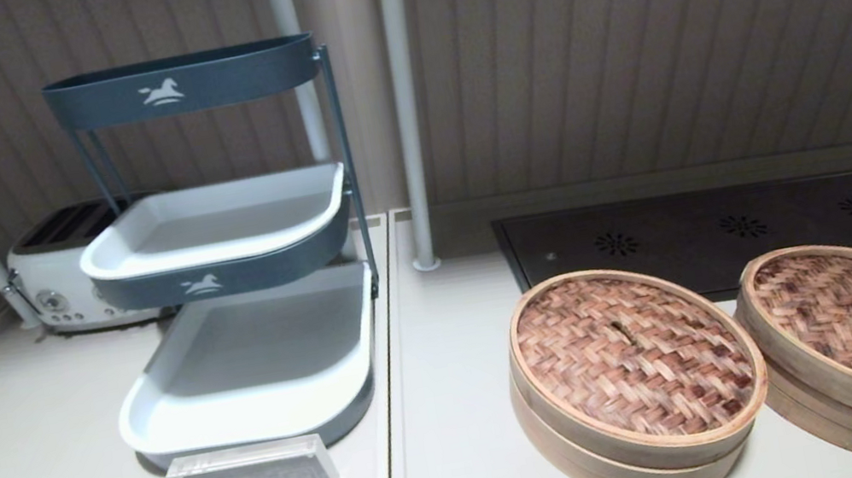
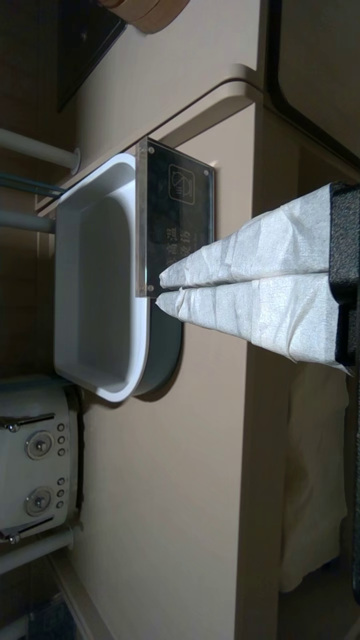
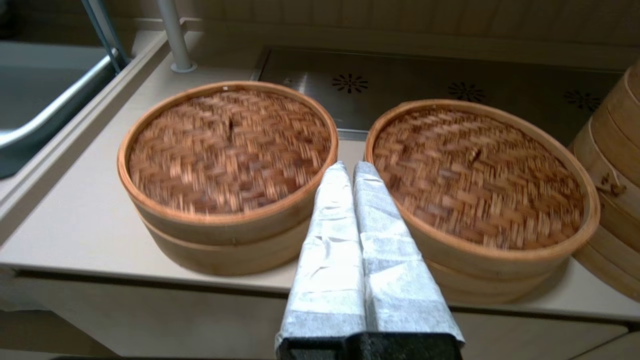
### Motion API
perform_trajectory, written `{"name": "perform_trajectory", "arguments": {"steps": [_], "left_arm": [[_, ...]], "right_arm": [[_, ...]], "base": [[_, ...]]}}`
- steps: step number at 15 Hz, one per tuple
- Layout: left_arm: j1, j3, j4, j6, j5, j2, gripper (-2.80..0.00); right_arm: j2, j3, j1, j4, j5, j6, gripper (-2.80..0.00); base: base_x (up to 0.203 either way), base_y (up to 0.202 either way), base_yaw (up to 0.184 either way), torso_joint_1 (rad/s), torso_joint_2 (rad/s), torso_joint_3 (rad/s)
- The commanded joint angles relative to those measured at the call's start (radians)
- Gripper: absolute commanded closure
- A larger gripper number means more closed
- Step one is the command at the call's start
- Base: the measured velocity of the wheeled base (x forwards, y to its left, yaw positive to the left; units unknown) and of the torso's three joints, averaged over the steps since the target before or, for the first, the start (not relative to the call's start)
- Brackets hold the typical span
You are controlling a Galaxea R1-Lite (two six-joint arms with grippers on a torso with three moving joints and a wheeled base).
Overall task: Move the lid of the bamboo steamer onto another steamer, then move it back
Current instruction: Pick up the steamer
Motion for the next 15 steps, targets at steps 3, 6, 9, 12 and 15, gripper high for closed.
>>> {"name": "perform_trajectory", "arguments": {"steps": [3, 6, 9, 12, 15], "left_arm": [[0.000, 0.028, 0.000, 0.000, 0.000, -0.002, 0.00], [0.000, 0.028, 0.000, 0.000, 0.000, -0.002, 0.00], [0.000, 0.028, 0.000, 0.000, -0.002, -0.002, 0.00], [0.000, 0.028, 0.000, 0.000, 0.000, -0.002, 0.00], [0.000, 0.028, 0.000, 0.000, 0.000, -0.002, 0.00]], "right_arm": [[0.429, -0.326, 0.026, 0.124, 0.014, 0.026, 0.00], [0.682, -0.598, 0.091, 0.325, 0.039, 0.044, 0.00], [0.903, -0.767, 0.143, 0.430, 0.047, 0.052, 0.00], [1.106, -0.928, 0.184, 0.490, 0.047, 0.067, 0.00], [1.230, -1.032, 0.218, 0.521, 0.045, 0.077, 0.00]], "base": [[0.000, 0.000, 0.000, 0.000, 0.00, 0.000], [0.000, 0.000, 0.000, 0.000, 0.00, 0.000], [0.000, 0.000, 0.000, 0.000, 0.00, 0.000], [0.000, 0.000, 0.000, 0.000, 0.00, 0.000], [0.000, 0.000, 0.000, 0.000, 0.00, 0.000]]}}
